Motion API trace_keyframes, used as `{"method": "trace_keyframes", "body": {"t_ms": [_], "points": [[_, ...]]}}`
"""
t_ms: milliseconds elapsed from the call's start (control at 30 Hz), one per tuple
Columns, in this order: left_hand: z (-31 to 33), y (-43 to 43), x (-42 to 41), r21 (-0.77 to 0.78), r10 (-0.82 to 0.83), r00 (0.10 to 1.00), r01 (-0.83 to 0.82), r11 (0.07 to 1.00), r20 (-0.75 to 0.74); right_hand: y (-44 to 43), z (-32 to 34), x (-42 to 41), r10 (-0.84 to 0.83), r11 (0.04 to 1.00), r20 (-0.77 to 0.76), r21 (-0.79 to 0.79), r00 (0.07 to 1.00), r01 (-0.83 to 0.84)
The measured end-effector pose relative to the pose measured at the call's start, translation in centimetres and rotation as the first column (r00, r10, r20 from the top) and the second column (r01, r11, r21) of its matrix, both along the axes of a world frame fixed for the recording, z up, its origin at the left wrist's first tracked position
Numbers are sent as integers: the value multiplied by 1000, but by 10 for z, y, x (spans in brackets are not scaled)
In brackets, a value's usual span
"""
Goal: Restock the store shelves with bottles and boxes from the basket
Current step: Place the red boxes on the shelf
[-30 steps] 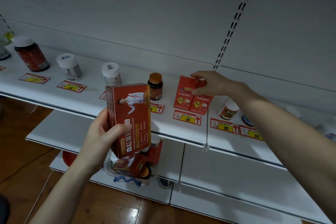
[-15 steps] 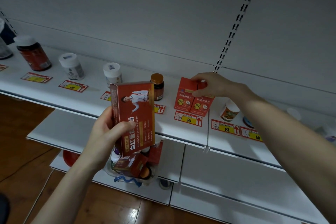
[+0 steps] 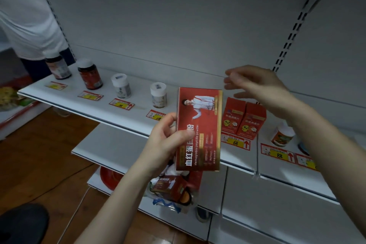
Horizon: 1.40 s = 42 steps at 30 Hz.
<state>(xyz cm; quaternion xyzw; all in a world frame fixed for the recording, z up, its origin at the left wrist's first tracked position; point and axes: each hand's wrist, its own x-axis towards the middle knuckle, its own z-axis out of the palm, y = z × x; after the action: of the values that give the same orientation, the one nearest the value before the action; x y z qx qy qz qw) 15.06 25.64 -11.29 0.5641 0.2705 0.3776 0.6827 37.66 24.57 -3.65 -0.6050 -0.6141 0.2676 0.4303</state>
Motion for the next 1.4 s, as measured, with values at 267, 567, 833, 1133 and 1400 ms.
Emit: {"method": "trace_keyframes", "body": {"t_ms": [267, 567, 833, 1133, 1400], "points": [[6, 2, -2, 56, -26, 998, 29, 998, -51, -24, 13, -38, 179, 976, -78, -109, 981, -187], [-1, 0, -14, 155, 86, 983, -60, 986, -164, -44, -16, -24, -77, 997, -422, -22, 903, 75], [17, -22, 28, 296, 69, 984, -17, 955, -164, -116, -20, 24, -209, 978, -332, -54, 920, 203], [13, -118, 153, 483, -69, 966, 185, 856, -248, -276, -21, 113, -442, 895, -221, -46, 869, 443], [-4, -283, 309, 618, -265, 917, 398, 678, -299, -467, -26, 216, -651, 752, 115, -40, 750, 658]]}}
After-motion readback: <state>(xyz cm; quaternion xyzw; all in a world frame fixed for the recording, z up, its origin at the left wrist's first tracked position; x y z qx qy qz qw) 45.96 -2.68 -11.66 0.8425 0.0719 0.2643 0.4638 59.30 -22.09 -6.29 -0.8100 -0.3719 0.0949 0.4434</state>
